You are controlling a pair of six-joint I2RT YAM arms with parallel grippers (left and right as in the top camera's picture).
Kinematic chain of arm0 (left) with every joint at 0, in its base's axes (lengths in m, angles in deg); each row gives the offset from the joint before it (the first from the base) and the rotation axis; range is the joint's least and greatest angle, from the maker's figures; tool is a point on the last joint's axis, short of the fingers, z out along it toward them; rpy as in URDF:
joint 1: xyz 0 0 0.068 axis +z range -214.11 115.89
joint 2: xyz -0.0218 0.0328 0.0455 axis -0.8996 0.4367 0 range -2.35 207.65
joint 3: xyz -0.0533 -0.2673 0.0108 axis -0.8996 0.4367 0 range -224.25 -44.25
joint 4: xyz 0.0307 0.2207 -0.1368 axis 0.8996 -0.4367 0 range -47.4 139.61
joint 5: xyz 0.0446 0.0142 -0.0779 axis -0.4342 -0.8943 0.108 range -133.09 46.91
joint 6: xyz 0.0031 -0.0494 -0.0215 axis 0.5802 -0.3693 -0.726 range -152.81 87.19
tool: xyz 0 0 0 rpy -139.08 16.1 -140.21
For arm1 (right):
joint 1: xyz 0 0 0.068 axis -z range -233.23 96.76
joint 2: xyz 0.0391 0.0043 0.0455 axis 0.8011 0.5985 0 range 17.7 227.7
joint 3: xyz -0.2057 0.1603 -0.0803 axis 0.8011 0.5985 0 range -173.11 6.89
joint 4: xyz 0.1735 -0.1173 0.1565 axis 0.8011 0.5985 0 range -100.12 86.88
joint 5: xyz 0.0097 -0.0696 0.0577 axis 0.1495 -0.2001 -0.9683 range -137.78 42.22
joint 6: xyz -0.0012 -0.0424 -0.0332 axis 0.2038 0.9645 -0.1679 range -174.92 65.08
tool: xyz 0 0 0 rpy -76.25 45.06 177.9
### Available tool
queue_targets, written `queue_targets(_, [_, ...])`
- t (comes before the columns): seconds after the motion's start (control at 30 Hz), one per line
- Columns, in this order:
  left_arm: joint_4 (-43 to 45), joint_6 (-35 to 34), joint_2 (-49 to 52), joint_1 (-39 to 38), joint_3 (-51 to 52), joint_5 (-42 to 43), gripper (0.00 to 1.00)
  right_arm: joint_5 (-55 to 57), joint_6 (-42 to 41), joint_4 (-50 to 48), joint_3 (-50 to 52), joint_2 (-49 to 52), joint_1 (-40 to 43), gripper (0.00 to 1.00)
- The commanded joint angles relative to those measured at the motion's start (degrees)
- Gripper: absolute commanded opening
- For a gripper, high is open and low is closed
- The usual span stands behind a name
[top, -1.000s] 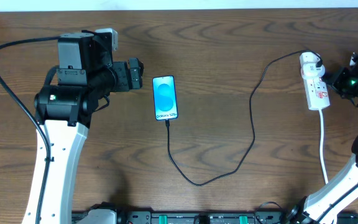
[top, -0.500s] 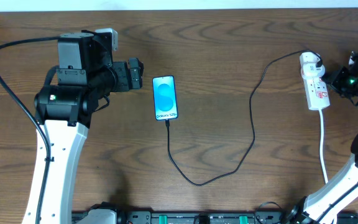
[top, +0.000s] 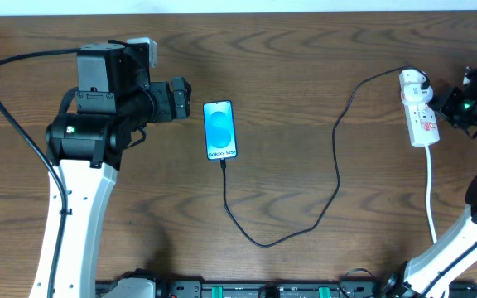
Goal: Plug charger to phone and switch on socket
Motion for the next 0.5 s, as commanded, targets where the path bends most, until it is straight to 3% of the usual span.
queue_targets(0.0, [-0.13,-0.31,-0.24,0.2,-0.31,-0.37,0.95,-0.96,0.7,3.06,1.6,1.31,-4.09,0.01])
queue_targets(0.47, [-0.13,-0.31,-0.24,0.2,-0.28,-0.37,0.95,2.4,-1.22,7.1,1.99,1.31,-6.73,0.01])
